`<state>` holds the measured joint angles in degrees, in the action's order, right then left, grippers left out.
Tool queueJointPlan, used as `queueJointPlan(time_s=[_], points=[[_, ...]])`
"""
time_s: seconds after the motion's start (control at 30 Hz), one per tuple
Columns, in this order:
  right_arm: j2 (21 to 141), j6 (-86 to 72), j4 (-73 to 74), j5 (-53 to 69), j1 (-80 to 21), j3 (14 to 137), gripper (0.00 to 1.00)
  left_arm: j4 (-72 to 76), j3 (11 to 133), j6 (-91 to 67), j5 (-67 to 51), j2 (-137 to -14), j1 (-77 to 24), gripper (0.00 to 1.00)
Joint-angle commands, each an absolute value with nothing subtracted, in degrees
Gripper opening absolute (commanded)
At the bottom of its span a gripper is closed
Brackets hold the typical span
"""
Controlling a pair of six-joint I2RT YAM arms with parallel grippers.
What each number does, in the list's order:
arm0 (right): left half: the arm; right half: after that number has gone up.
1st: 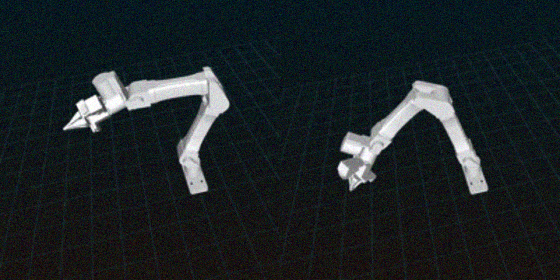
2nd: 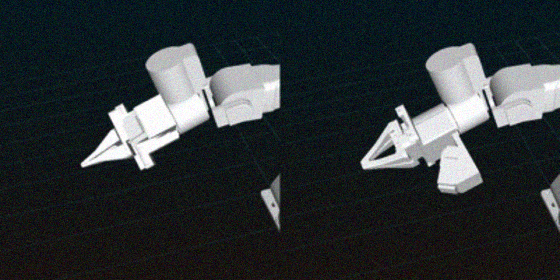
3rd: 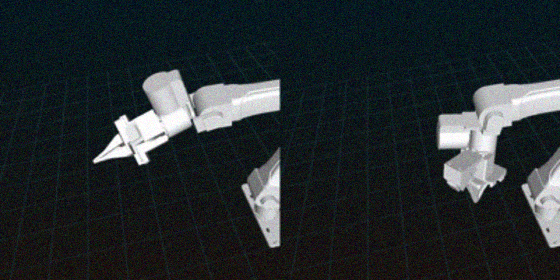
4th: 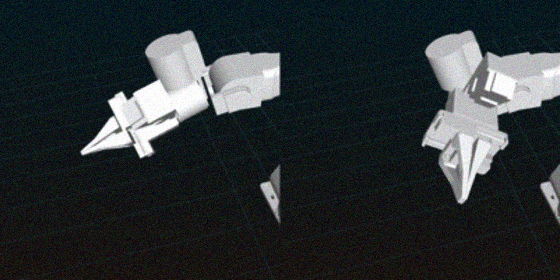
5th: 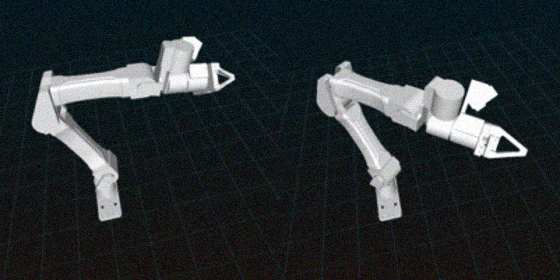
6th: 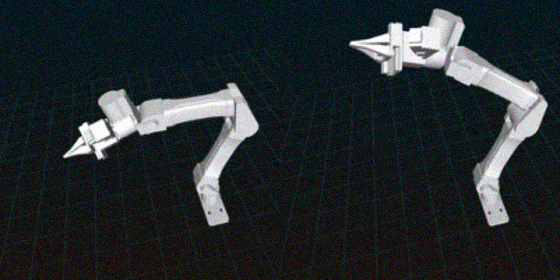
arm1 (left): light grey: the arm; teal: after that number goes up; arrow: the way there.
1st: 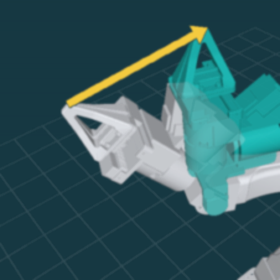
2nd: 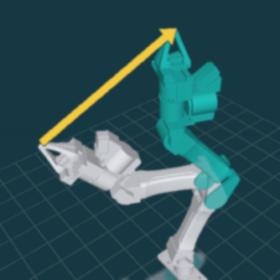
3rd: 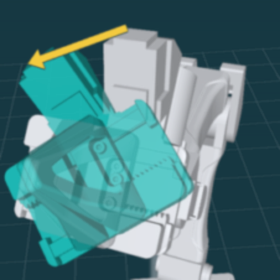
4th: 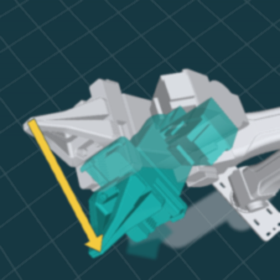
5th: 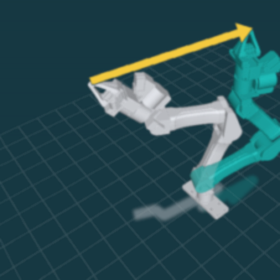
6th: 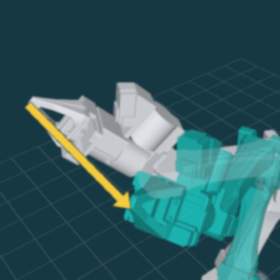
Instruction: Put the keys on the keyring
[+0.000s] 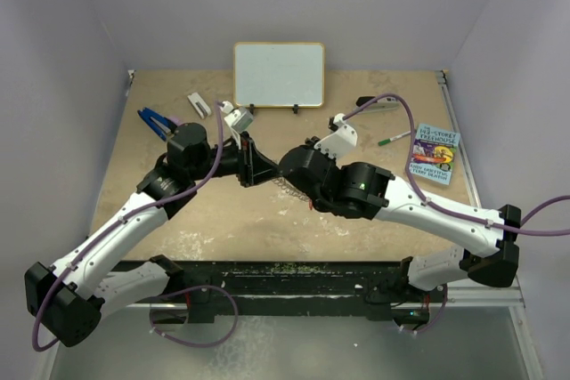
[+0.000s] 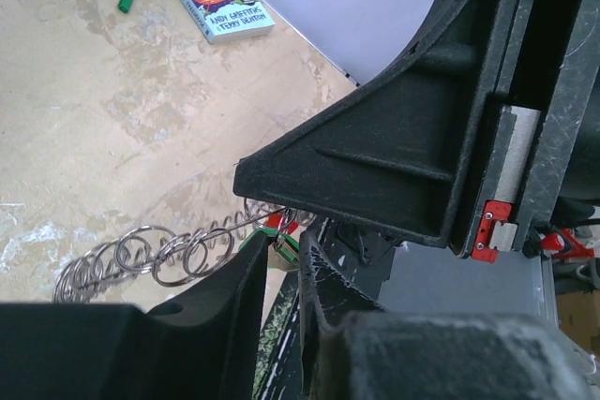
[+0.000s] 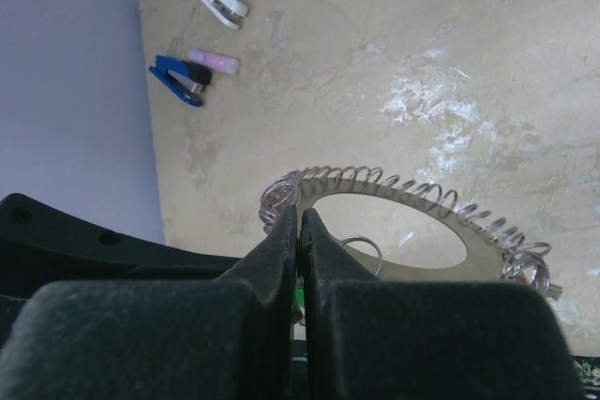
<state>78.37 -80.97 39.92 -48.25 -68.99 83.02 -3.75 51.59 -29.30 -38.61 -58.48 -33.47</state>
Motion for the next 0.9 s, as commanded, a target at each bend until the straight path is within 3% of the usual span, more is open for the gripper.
queueJointPlan(time_s=[0.0,0.13,0.37,0.87], points=[[76.34,-80.57,36.94,-49.45,-69.28,84.3,0.0,-0.07,51.05,-30.1,-38.32,-57.22,-33.73,0.2],[75.34,-80.31,36.3,-48.62,-69.32,83.46,0.0,-0.52,50.98,-28.93,-38.62,-57.0,-33.79,0.1],[73.29,-78.53,34.17,-46.63,-69.33,80.93,0.0,-1.82,51.27,-25.23,-38.91,-56.59,-33.73,0.04],[69.75,-73.03,26.5,-37.31,-69.22,77.36,0.0,-5.16,53.57,-19.67,-36.52,-55.99,-33.74,0.04]])
